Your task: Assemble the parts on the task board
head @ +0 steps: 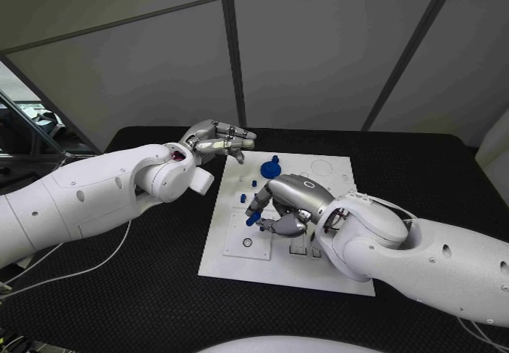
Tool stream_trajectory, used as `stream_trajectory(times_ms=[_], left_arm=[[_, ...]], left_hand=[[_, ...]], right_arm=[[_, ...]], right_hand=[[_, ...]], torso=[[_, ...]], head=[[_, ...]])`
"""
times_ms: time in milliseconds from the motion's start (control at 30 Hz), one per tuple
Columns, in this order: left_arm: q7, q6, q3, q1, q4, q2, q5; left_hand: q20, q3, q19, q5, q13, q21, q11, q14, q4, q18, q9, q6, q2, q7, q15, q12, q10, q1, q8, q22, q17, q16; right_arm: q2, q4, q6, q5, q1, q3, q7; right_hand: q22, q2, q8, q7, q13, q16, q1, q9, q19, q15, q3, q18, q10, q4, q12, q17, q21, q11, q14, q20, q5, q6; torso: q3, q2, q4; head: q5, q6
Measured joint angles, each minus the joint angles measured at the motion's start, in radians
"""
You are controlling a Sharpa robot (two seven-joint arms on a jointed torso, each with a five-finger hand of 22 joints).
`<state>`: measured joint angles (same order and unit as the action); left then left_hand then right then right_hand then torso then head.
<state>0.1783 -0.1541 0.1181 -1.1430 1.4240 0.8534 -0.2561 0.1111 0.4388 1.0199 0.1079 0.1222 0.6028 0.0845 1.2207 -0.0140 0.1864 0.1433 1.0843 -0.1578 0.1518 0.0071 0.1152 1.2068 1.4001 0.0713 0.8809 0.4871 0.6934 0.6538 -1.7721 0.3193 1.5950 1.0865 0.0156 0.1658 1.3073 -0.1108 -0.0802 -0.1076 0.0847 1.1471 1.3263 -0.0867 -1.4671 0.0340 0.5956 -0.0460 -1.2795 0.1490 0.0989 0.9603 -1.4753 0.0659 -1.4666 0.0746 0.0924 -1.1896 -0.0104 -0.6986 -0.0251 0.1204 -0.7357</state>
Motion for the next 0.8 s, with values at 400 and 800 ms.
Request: stream_trajectory(times_ms=[400,800], left_arm=[[0.0,0.001,0.0,0.0,-0.004,-0.006,0.0],[0.0,0.001,0.0,0.0,-0.006,-0.008,0.0]], left_hand=[[0.0,0.0,0.0,0.0,0.0,0.0,0.0,0.0,0.0,0.0,0.0,0.0,0.0,0.0,0.0,0.0,0.0,0.0,0.0,0.0,0.0,0.0],[0.0,0.0,0.0,0.0,0.0,-0.004,0.0,0.0,0.0,0.0,0.0,0.0,0.0,0.0,0.0,0.0,0.0,0.0,0.0,-0.001,0.0,0.0]], right_arm=[[-0.06,0.076,-0.025,-0.013,-0.022,-0.033,-0.039],[-0.08,0.111,-0.068,0.001,-0.026,-0.041,-0.046]], right_hand=[[0.0,0.0,0.0,0.001,0.0,0.0,-0.001,0.0,0.0,0.0,0.0,0.0,0.0,0.0,0.0,-0.002,0.0,0.0,0.0,0.0,0.0,0.001],[0.0,0.002,0.008,-0.002,-0.001,0.0,-0.012,0.001,0.0,0.0,0.003,0.0,-0.011,-0.003,-0.007,-0.006,0.0,-0.011,0.0,0.0,-0.004,-0.001]], torso=[[-0.001,0.0,-0.0024],[-0.0011,0.0,-0.0032]], head=[[0.015,-0.008],[0.022,-0.013]])
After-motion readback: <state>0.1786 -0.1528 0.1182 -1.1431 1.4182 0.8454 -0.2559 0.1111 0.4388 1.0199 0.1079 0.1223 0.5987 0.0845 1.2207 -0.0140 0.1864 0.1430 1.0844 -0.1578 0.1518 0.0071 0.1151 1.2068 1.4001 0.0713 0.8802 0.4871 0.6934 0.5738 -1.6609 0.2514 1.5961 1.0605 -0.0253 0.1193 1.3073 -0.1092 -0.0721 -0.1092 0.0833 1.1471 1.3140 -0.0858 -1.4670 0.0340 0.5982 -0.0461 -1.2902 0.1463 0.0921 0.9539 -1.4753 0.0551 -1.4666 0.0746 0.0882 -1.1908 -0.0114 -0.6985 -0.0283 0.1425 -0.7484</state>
